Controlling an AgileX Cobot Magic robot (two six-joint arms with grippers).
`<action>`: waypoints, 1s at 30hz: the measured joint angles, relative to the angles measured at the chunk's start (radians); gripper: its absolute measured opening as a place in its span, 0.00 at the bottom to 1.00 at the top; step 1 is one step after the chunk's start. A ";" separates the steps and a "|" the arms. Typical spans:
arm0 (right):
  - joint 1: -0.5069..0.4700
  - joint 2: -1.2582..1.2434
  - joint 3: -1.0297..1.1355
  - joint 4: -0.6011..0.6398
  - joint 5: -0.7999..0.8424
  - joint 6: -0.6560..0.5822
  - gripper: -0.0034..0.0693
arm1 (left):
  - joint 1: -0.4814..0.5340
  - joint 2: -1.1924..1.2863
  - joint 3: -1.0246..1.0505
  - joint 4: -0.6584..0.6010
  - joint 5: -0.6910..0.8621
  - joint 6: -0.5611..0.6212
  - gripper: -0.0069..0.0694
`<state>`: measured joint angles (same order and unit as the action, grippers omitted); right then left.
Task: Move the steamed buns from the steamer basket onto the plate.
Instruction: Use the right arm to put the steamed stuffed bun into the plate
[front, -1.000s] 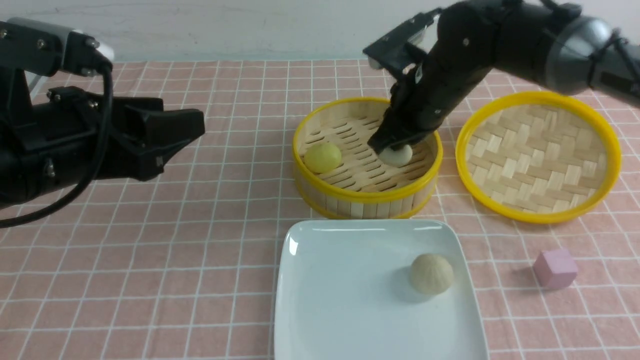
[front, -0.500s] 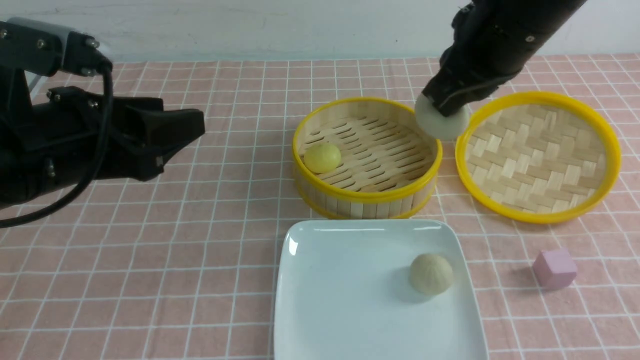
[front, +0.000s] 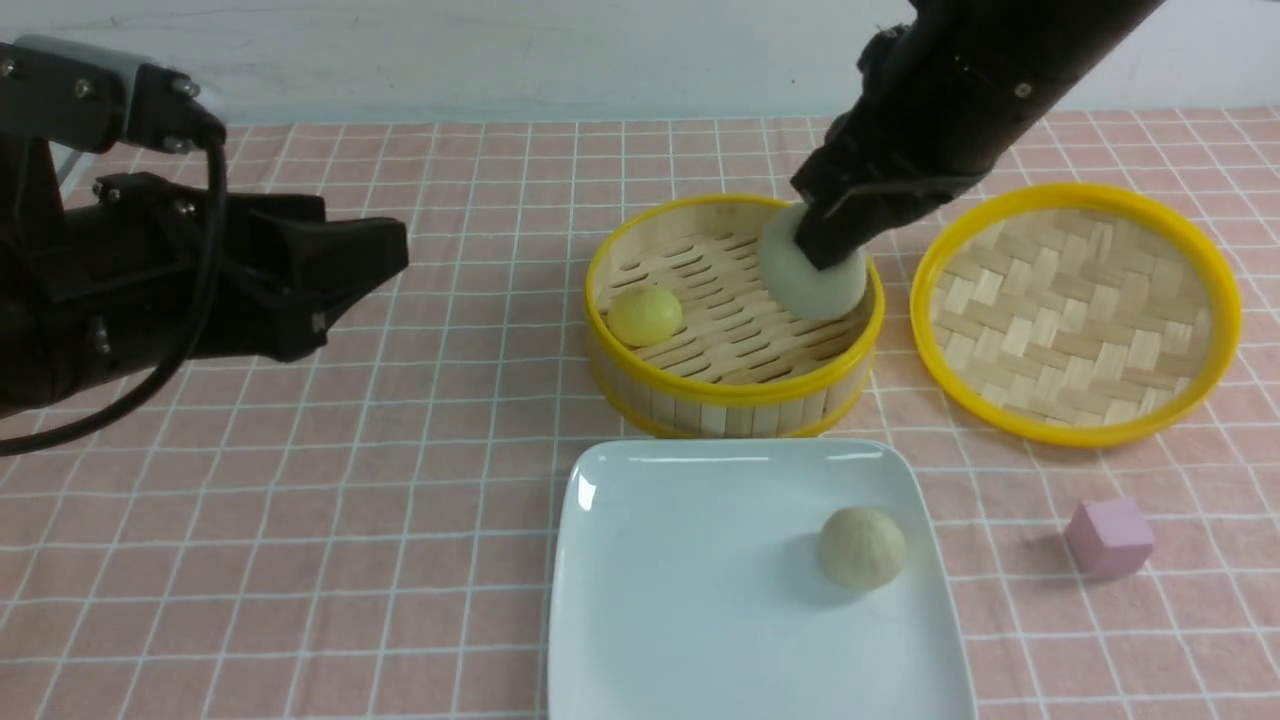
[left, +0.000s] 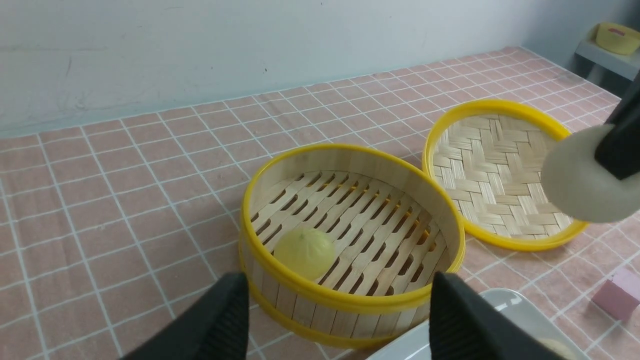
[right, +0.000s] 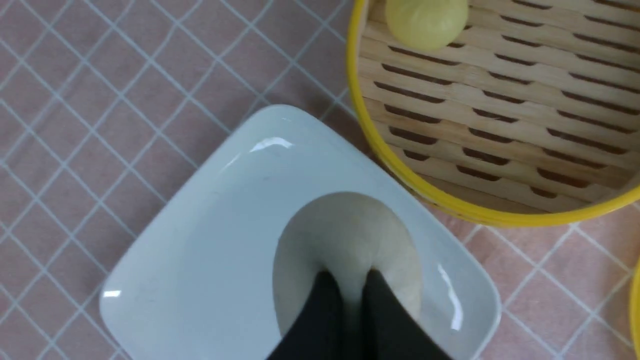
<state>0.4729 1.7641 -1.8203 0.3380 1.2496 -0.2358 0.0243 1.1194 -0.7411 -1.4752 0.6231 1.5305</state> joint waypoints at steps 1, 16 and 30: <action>0.000 -0.002 0.035 0.010 -0.002 0.000 0.08 | 0.000 0.000 0.000 0.000 0.000 0.000 0.73; 0.000 0.001 0.492 0.173 -0.263 -0.275 0.08 | 0.000 0.000 0.000 -0.004 -0.001 0.000 0.73; 0.000 0.105 0.499 0.247 -0.415 -0.410 0.09 | 0.000 0.000 0.000 -0.007 -0.012 0.000 0.73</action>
<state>0.4729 1.8695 -1.3216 0.5846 0.8349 -0.6459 0.0243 1.1194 -0.7411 -1.4825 0.6116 1.5305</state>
